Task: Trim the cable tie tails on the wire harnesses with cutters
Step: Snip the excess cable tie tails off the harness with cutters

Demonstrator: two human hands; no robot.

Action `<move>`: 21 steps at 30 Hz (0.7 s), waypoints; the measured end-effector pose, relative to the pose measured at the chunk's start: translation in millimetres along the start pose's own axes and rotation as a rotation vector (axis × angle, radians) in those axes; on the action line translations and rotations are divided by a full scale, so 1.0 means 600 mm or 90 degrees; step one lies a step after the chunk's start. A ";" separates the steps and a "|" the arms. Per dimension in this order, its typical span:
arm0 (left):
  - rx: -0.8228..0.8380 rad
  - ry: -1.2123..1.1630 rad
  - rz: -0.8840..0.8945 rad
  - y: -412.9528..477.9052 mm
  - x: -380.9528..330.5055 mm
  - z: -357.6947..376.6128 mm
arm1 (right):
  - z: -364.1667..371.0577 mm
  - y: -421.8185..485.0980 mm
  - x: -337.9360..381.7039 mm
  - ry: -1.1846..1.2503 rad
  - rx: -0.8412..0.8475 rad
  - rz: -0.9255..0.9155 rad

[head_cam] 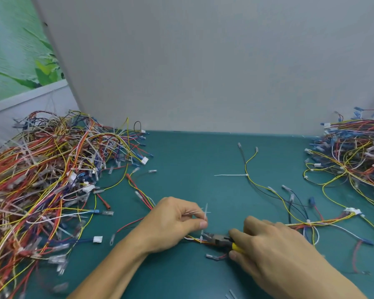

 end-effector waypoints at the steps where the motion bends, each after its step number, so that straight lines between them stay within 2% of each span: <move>1: -0.001 -0.009 0.004 0.002 0.002 0.003 | 0.006 -0.001 -0.001 0.001 0.007 -0.001; 8: -0.004 -0.049 0.020 0.004 0.006 0.007 | 0.008 -0.009 -0.005 -0.001 -0.026 -0.002; 11: -0.005 -0.059 0.019 0.004 0.006 0.007 | 0.004 -0.010 -0.006 -0.027 -0.091 -0.016; 21: -0.064 -0.078 -0.012 0.004 0.007 0.009 | 0.022 -0.009 0.004 -0.055 -0.108 -0.053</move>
Point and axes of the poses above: each hand's wrist, its own y-axis towards the middle knuckle, its own z-axis out of the palm, x = y × z, the point moved 5 cm from there along y, towards the middle knuckle, and after that the axes turned 1 degree about z, right-handed, at the moved point
